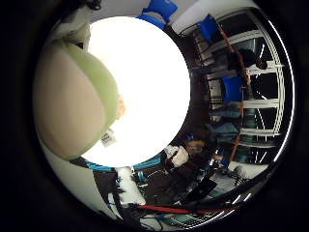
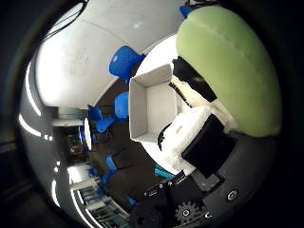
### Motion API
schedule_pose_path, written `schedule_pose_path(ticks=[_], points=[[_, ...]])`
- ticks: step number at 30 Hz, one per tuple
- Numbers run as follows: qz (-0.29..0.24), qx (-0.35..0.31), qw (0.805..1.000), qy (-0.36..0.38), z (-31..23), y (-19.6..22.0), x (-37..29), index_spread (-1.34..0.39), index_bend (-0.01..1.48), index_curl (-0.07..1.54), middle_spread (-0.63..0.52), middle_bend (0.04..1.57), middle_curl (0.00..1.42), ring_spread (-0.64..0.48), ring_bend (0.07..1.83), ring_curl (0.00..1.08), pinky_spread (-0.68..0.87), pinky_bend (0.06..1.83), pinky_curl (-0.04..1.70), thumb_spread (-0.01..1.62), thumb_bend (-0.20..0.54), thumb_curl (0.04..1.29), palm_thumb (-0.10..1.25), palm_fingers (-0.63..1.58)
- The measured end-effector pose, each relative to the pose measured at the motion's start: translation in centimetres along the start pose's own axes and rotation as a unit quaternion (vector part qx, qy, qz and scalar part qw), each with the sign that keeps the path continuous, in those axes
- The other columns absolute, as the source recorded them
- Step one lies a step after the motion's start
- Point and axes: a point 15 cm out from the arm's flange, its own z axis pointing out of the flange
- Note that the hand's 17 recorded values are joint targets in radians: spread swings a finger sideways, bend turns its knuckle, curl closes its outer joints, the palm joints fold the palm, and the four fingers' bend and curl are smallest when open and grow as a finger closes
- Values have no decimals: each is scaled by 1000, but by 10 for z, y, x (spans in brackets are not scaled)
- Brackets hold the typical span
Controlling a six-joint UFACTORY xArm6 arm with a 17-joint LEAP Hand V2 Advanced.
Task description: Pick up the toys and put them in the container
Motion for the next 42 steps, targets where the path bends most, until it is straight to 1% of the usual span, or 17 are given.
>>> schedule_pose_path(ticks=[7, 14, 20, 26, 29, 30, 32, 34, 35, 36, 37, 38, 39, 40, 42], points=[[-22, 42, 999, -18, 11, -28, -63, -315, 1051, 1017, -324, 1154, 1209, -289, 1347, 947, -180, 1257, 1209, 1386, -5, 441, 954, 946], [-44, 16, 999, -26, 48, -29, -111, -305, 1043, 1002, -307, 1139, 1200, -289, 1325, 949, -185, 1225, 1229, 1375, -5, 456, 958, 983], [-49, 19, 997, -57, 74, -43, -144, -302, 1031, 996, -300, 1134, 1206, -289, 1314, 950, -189, 1202, 1244, 1365, -7, 470, 963, 999], [-57, 16, 996, -65, 100, -50, -164, -301, 1030, 989, -297, 1121, 1210, -290, 1300, 953, -194, 1183, 1256, 1358, -7, 477, 964, 1011], [-54, 5, 995, -81, 108, -48, -173, -303, 1000, 984, -296, 1092, 1196, -286, 1284, 940, -203, 1170, 1234, 1373, -17, 465, 916, 1007], [-53, 2, 995, -89, 110, -47, -176, -305, 978, 975, -294, 1074, 1181, -283, 1273, 925, -211, 1154, 1211, 1381, -17, 459, 891, 1019], [-51, -4, 993, -104, 110, -45, -182, -308, 855, 934, -281, 1021, 1107, -273, 1230, 850, -260, 1057, 1098, 1396, -20, 437, 815, 1079], [-54, -11, 992, -113, 110, -42, -185, -321, 695, 895, -275, 966, 1036, -276, 1186, 784, -339, 975, 1004, 1389, -27, 417, 749, 1023], [-58, -14, 992, -114, 111, -40, -185, -330, 591, 872, -270, 920, 987, -281, 1143, 737, -411, 920, 936, 1384, -25, 402, 704, 976], [-60, -22, 991, -114, 113, -36, -185, -336, 501, 852, -268, 876, 950, -288, 1122, 706, -460, 896, 893, 1381, -23, 390, 668, 931], [-61, -30, 991, -115, 113, -32, -185, -344, 446, 834, -267, 849, 925, -291, 1102, 682, -494, 881, 859, 1380, -23, 381, 645, 921], [-65, -40, 990, -115, 115, -27, -186, -352, 364, 816, -265, 791, 893, -287, 1062, 663, -500, 888, 844, 1376, -22, 369, 614, 794], [-70, -55, 989, -117, 116, -19, -188, -371, 329, 796, -264, 737, 862, -269, 998, 633, -460, 847, 836, 1369, -20, 356, 585, 641], [-76, -70, 987, -122, 118, -11, -190, -377, 324, 785, -253, 697, 843, -243, 957, 620, -405, 799, 841, 1369, -20, 349, 573, 490], [-85, -93, 984, -130, 122, 0, -195, -392, 311, 740, -217, 634, 792, -170, 898, 575, -240, 743, 837, 1358, -19, 329, 536, 417]])
